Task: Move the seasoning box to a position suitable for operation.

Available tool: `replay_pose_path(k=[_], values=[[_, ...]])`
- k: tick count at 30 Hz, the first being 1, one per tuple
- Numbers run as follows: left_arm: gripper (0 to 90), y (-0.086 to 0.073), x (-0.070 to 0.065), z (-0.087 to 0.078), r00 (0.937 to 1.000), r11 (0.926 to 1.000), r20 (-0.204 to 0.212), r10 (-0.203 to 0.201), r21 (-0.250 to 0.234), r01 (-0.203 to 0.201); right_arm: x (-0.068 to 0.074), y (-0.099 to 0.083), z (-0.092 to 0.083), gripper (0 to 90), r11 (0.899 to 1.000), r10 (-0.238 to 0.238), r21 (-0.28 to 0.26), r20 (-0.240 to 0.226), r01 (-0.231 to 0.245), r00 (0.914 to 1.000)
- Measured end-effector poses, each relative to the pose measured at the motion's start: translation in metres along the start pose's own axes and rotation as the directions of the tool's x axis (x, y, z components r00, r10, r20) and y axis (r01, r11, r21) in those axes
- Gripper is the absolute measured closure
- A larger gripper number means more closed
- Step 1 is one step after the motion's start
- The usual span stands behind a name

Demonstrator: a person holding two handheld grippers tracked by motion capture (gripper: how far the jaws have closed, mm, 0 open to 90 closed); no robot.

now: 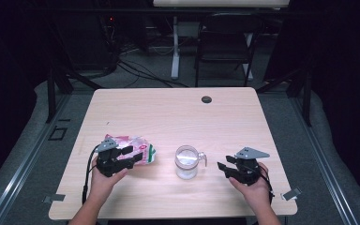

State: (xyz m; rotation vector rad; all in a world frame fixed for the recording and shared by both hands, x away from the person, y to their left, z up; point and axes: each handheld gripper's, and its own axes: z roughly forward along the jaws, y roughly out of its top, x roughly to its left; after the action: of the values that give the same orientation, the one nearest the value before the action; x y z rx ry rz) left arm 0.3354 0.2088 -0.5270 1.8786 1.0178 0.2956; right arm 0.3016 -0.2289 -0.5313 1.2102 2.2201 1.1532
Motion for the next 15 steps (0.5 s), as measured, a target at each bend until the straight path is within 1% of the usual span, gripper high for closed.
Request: replay_pose_path(k=[2, 3, 4, 6, 7, 9, 10, 12, 13, 15], values=[[41.9, 0.000, -0.001, -0.001, 0.9995, 0.9998, -0.022, 0.021, 0.004, -0.021, 0.005, 0.000, 0.003, 52.2, 1.000, -0.014, 0.003, -0.009, 0.014, 0.9999], [41.9, 0.000, -0.001, -0.001, 0.9996, 0.9998, -0.023, 0.018, -0.005, -0.018, 0.007, 0.000, 0.004, 52.2, 1.000, -0.024, 0.014, -0.010, 0.024, 0.9997], [41.5, 0.000, -0.001, -0.002, 0.9996, 0.9998, -0.025, 0.014, -0.016, -0.015, 0.009, 0.000, 0.005, 51.8, 1.000, -0.019, 0.014, -0.014, 0.020, 0.9997], [39.9, 0.001, 0.000, -0.004, 0.9998, 0.9993, -0.021, 0.001, -0.036, -0.002, 0.013, -0.001, 0.009, 50.6, 0.999, -0.029, 0.019, -0.018, 0.030, 0.9994], [39.0, 0.001, 0.000, -0.004, 0.9997, 0.9991, -0.023, -0.008, -0.042, 0.007, 0.014, -0.001, 0.011, 50.1, 0.999, -0.041, 0.026, -0.018, 0.041, 0.9990], [38.4, 0.000, 0.001, -0.004, 0.9988, 0.9997, -0.048, -0.009, -0.023, 0.008, 0.016, 0.000, 0.013, 50.1, 0.998, -0.051, 0.040, -0.028, 0.052, 0.9983], [36.8, 0.000, 0.000, -0.003, 0.9978, 0.9999, -0.066, 0.000, -0.010, -0.001, 0.018, 0.000, 0.015, 50.8, 0.998, -0.052, 0.037, -0.031, 0.053, 0.9982], [35.0, 0.000, -0.001, -0.003, 0.9963, 0.9999, -0.086, 0.008, 0.008, -0.007, 0.020, 0.000, 0.018, 53.3, 0.998, -0.044, 0.036, -0.055, 0.046, 0.9975], [34.6, -0.001, -0.002, -0.004, 0.9957, 0.9999, -0.092, 0.008, 0.009, -0.007, 0.021, 0.001, 0.020, 54.1, 0.998, -0.047, 0.029, -0.062, 0.048, 0.9970], [34.6, -0.001, -0.003, -0.007, 0.9955, 0.9998, -0.092, 0.021, 0.003, -0.020, 0.024, 0.001, 0.021, 54.9, 0.997, -0.066, 0.027, -0.059, 0.067, 0.9961]])
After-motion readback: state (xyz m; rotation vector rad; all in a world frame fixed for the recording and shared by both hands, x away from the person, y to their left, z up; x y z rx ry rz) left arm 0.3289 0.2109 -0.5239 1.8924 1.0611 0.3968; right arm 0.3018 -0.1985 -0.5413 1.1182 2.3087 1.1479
